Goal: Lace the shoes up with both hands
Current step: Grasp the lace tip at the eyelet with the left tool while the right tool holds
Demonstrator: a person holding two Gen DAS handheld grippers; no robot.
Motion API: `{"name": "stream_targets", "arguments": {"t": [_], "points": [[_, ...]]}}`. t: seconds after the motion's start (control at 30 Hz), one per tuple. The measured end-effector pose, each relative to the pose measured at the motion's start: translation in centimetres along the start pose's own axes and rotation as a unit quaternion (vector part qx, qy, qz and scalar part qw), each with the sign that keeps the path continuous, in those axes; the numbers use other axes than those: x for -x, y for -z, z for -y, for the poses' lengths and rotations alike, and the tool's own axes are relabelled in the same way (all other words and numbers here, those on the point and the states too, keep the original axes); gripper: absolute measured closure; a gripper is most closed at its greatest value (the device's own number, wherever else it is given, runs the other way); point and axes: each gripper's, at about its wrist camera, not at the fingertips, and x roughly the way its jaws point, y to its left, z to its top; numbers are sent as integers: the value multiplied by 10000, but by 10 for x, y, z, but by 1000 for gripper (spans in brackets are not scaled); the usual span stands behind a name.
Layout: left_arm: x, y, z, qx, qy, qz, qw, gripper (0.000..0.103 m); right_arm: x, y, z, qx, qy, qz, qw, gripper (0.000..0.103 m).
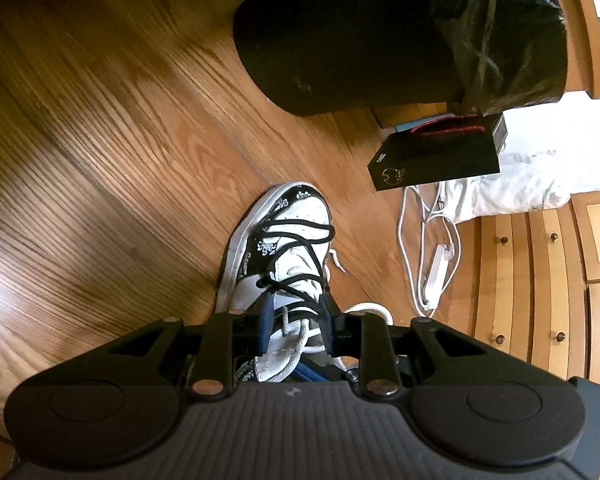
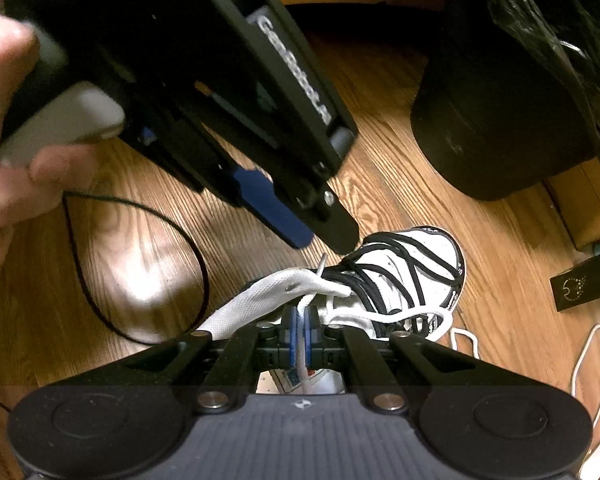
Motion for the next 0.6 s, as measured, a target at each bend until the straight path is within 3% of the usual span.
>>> {"name": "stream_targets", "arguments": {"t": [0.37, 0.53, 0.6], "points": [[-14, 5, 0, -96, -139, -27, 9999, 79, -2, -1, -5, 75, 44, -26, 10000, 98], [-15, 5, -3, -26, -117, -19, 9999, 99, -3, -2, -4, 71, 50, -33, 10000, 98], [-14, 4, -4, 6, -94, 7, 10000, 100, -2, -2, -4, 64, 61, -41, 10000, 98]]}}
